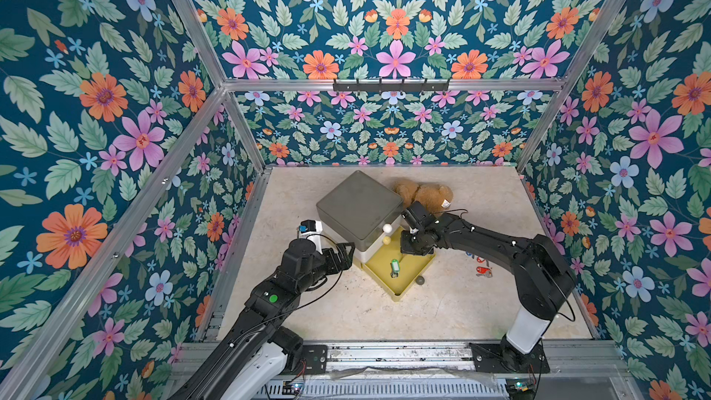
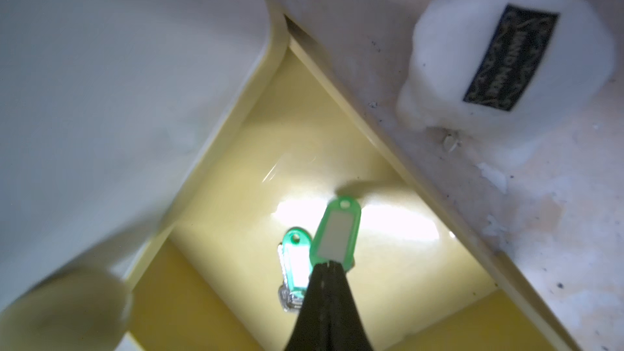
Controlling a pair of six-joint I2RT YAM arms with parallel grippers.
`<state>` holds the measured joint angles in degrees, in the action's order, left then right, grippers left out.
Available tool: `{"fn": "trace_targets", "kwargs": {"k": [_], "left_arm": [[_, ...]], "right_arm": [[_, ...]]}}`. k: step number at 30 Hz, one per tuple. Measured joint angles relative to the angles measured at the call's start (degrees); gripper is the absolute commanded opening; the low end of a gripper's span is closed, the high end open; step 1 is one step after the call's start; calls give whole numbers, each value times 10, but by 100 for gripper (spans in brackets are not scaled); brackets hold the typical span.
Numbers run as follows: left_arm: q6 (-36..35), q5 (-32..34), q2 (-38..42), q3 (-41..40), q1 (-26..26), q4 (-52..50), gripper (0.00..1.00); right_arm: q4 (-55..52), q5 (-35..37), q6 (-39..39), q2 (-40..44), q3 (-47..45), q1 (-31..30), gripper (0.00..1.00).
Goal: Take the keys out of the drawer
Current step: Pick up the key from the drawer.
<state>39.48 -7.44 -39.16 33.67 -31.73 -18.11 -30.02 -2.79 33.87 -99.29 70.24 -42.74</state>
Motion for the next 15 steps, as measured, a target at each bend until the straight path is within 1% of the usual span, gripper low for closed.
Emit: {"fn": "trace_targets", "kwargs": {"k": [6, 9, 12, 15], "left_arm": [[16, -21, 3, -24, -1, 35, 99], [23, -36, 3, -26, -6, 52, 99], [24, -46, -8, -18, -26, 70, 99], [22, -46, -28, -3, -65, 87, 99]], "right_arm": [[-3, -1, 2, 93, -9, 0, 0], [-5, -2, 0, 126, -6, 0, 0], [-10, -2, -10, 148, 2, 3, 0], [-14, -9, -18, 165, 8, 16, 0]]}}
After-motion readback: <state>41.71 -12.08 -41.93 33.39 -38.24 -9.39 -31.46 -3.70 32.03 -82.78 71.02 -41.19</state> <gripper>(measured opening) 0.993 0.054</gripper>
